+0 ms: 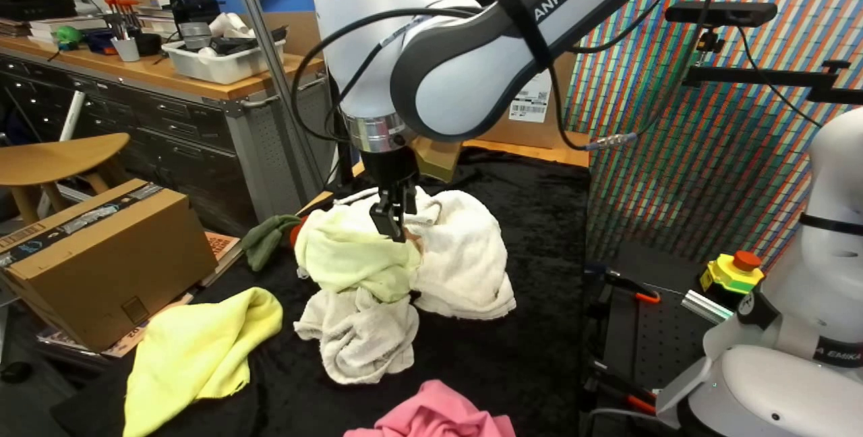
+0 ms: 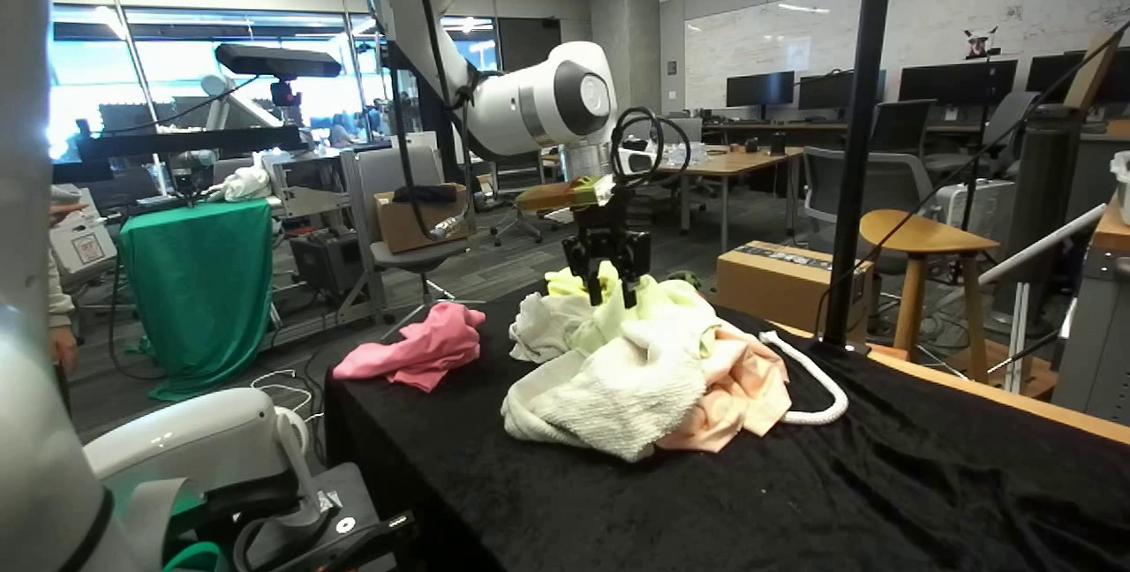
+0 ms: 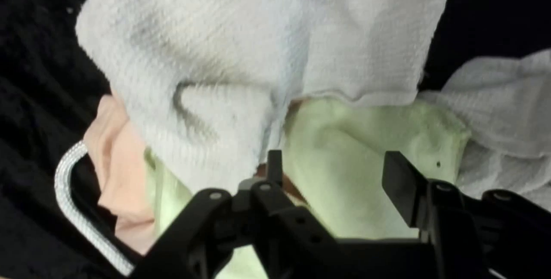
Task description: Pile the t-shirts and towels on the left side of the table
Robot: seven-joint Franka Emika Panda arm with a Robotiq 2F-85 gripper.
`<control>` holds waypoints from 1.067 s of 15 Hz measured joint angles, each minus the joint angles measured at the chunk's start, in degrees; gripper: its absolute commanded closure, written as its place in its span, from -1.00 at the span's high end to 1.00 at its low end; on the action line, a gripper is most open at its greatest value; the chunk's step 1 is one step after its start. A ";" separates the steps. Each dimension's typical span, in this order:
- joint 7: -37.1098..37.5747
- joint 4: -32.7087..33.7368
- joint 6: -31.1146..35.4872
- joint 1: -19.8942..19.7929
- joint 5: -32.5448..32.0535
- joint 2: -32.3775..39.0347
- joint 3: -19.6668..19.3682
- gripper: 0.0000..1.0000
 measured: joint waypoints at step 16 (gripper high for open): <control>4.71 -8.81 -7.82 2.16 5.34 -0.81 8.47 1.00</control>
